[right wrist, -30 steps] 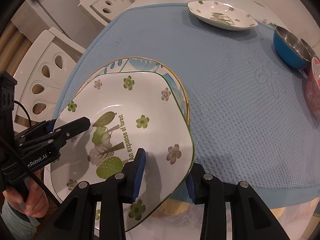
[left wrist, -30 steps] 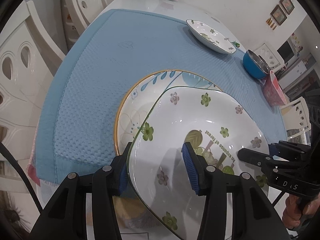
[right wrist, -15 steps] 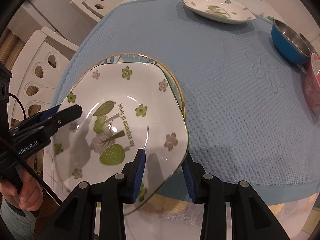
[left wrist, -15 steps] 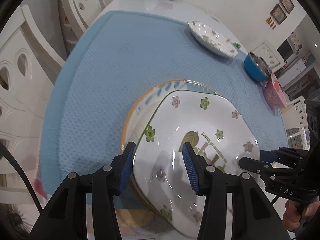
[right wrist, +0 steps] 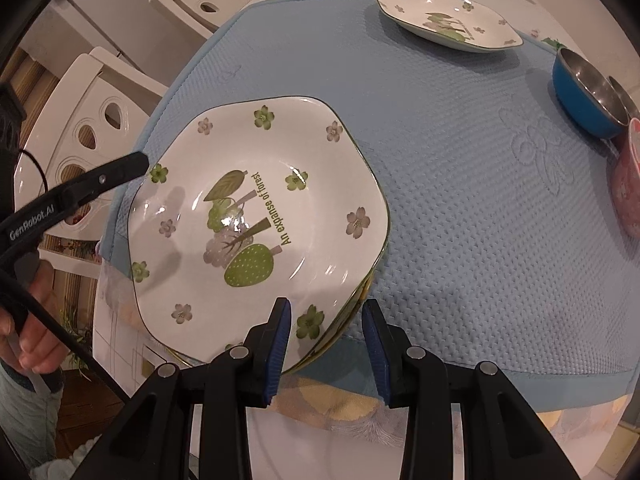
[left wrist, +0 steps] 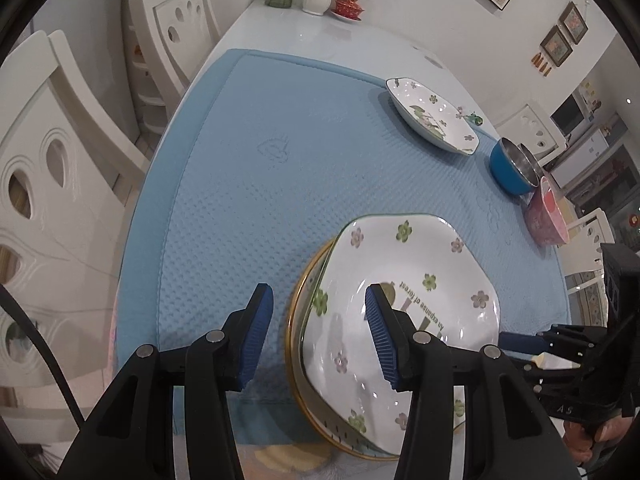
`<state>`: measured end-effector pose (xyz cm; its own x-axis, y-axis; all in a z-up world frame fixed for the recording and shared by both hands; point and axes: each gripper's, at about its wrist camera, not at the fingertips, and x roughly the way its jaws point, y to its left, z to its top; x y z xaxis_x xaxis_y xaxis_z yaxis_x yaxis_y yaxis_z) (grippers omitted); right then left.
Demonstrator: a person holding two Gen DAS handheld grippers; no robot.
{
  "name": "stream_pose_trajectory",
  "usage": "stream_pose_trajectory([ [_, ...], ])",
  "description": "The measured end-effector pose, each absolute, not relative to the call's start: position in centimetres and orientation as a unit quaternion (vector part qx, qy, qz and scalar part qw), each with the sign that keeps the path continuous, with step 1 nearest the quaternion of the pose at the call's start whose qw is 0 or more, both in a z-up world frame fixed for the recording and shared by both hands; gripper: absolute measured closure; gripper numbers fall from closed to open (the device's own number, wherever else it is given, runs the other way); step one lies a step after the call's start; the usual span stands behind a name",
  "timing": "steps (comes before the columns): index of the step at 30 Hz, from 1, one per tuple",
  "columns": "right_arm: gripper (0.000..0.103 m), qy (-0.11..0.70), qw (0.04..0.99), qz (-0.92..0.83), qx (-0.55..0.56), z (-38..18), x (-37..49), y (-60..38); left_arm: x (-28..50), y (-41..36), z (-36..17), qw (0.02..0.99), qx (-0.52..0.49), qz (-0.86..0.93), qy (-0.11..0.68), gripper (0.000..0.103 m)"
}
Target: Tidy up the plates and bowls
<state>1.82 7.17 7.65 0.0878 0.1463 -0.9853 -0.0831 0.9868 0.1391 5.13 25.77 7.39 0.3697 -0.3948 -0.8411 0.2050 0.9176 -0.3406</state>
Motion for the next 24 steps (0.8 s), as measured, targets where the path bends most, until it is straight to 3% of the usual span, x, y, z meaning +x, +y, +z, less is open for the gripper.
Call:
stream_pose_trajectory([
  [8, 0.067, 0.634, 0.770, 0.058, 0.045, 10.6, 4.4, 5.3, 8.9, 24.1, 10.4, 0.835, -0.074, -0.216, 0.501, 0.058],
  [18, 0.067, 0.572, 0.799, -0.030, 0.186, 14.0, 11.7, -3.7, 17.9, 17.9, 14.7, 0.850, -0.057, -0.266, 0.452, 0.057],
  [24, 0.062, 0.572, 0.785, -0.054, 0.231, 11.6, 15.7, -8.0, 23.2, 14.1, 14.3, 0.846, -0.042, -0.272, 0.458, 0.041],
])
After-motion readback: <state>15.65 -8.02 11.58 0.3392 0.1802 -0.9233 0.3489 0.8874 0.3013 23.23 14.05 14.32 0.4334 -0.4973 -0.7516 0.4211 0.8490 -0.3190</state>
